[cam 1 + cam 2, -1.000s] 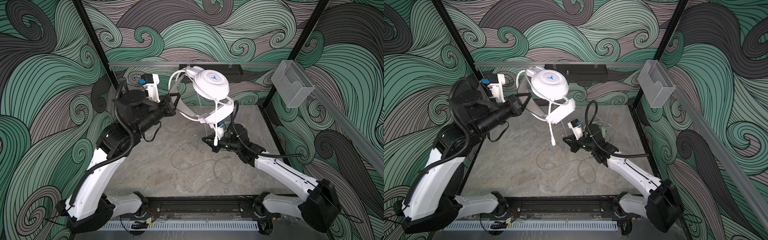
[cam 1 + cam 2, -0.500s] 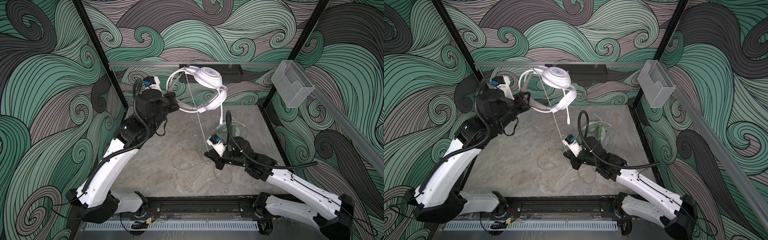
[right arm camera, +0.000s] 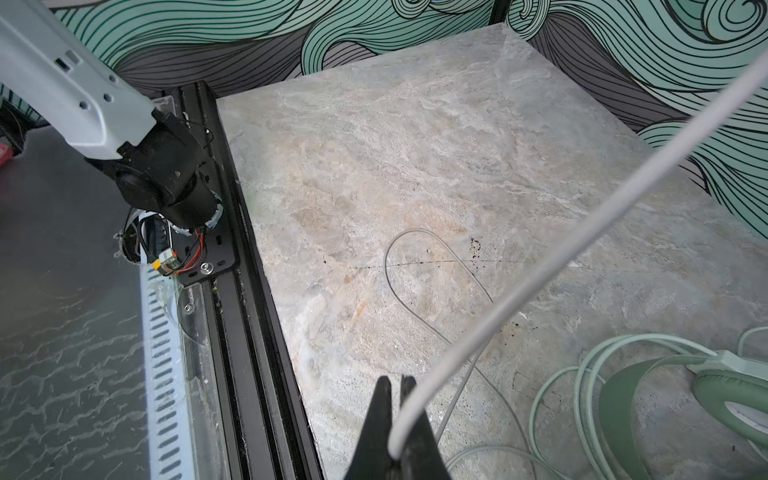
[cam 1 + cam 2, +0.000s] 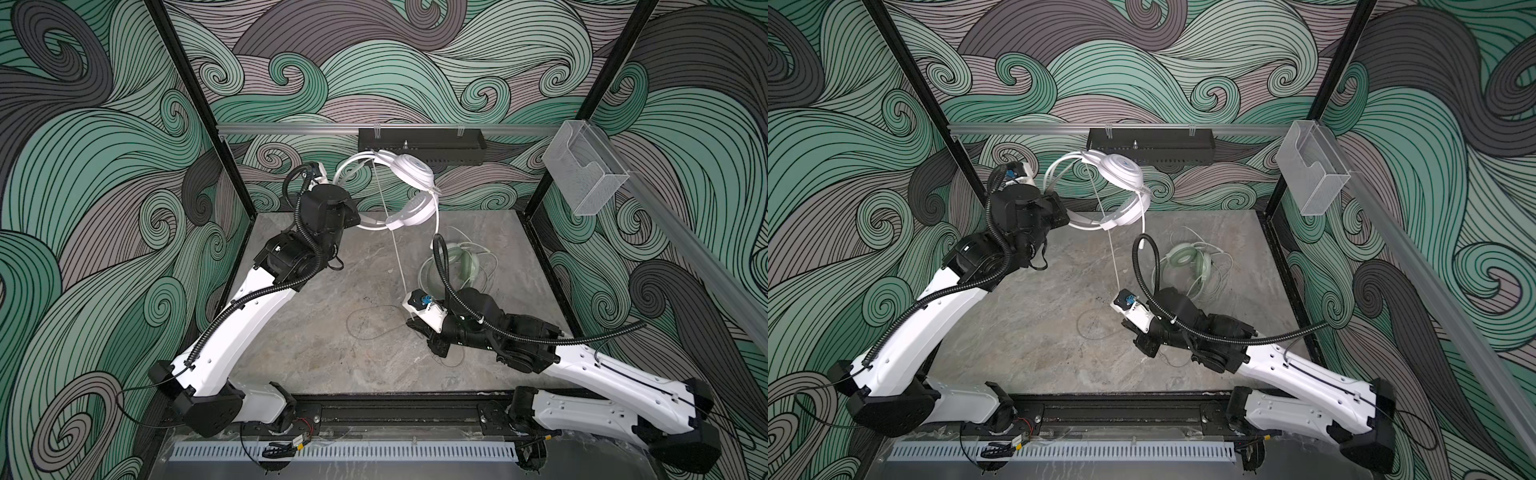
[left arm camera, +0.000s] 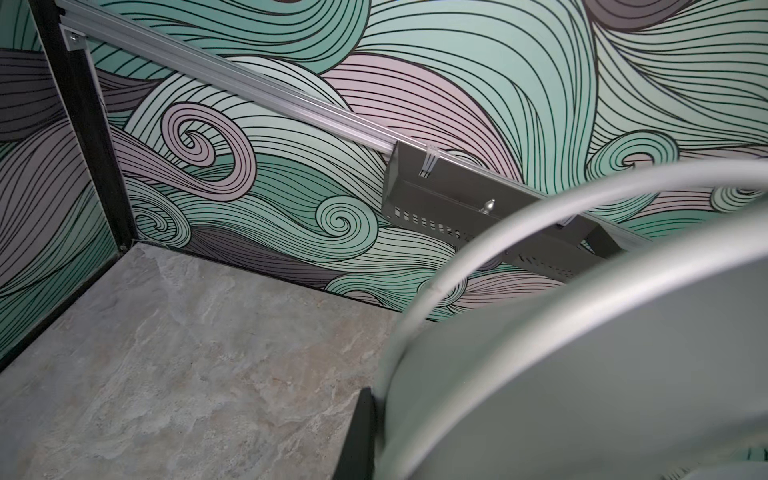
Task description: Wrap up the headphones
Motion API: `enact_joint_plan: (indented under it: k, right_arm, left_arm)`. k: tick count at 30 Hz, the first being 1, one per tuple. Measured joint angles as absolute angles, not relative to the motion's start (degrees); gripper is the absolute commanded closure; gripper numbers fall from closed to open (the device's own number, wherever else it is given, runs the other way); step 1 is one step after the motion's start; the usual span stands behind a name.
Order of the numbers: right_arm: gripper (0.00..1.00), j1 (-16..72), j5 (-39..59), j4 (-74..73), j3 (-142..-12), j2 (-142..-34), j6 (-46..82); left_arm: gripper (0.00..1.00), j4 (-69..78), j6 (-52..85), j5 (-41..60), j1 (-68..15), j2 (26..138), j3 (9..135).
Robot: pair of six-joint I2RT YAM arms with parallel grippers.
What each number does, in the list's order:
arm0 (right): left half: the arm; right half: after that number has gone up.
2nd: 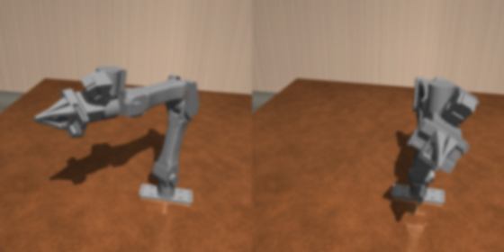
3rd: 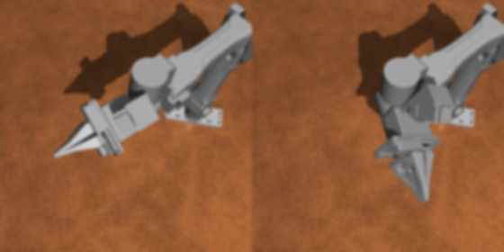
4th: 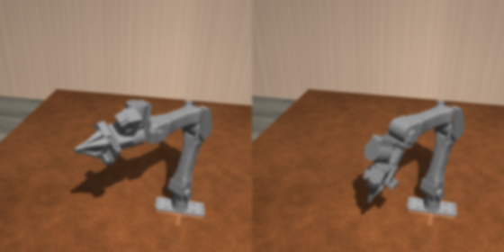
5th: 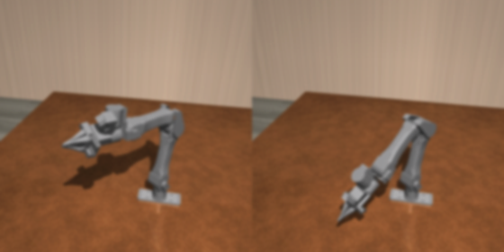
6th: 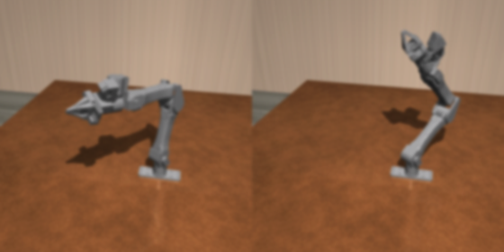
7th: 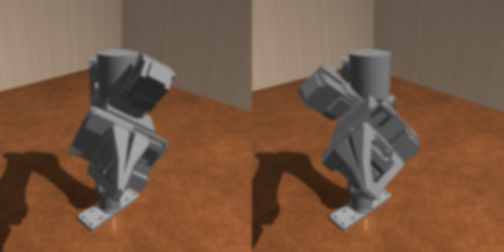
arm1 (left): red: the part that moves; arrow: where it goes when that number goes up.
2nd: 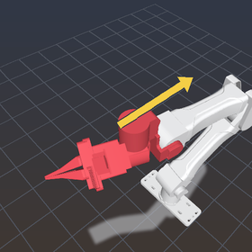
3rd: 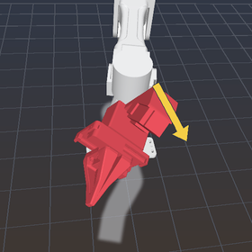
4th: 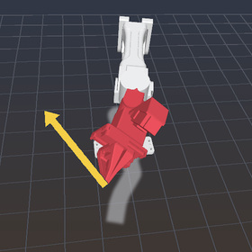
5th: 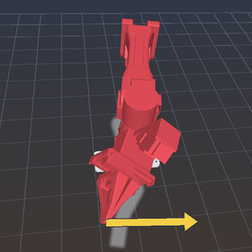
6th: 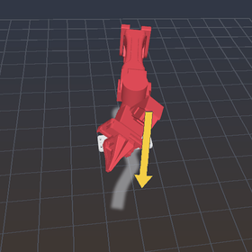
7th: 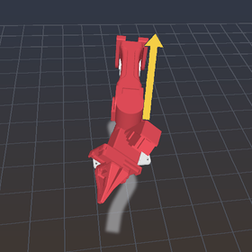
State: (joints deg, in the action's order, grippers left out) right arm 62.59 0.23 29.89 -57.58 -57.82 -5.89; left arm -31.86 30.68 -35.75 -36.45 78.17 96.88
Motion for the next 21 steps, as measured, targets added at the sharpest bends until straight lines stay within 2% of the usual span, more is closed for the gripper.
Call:
enact_joint_plan:
  k: [13, 21]
  right_arm:
    - [1.0, 68.1, -8.1, 39.1, -73.5, -67.3, -9.2]
    - [1.0, 68.2, -10.7, 44.9, -82.3, -70.7, -9.5]
  left_arm:
    - [1.0, -31.6, 25.6, -42.1, -37.1, 79.7, 89.7]
    - [1.0, -27.6, 16.3, -46.3, -40.4, 79.2, 82.7]
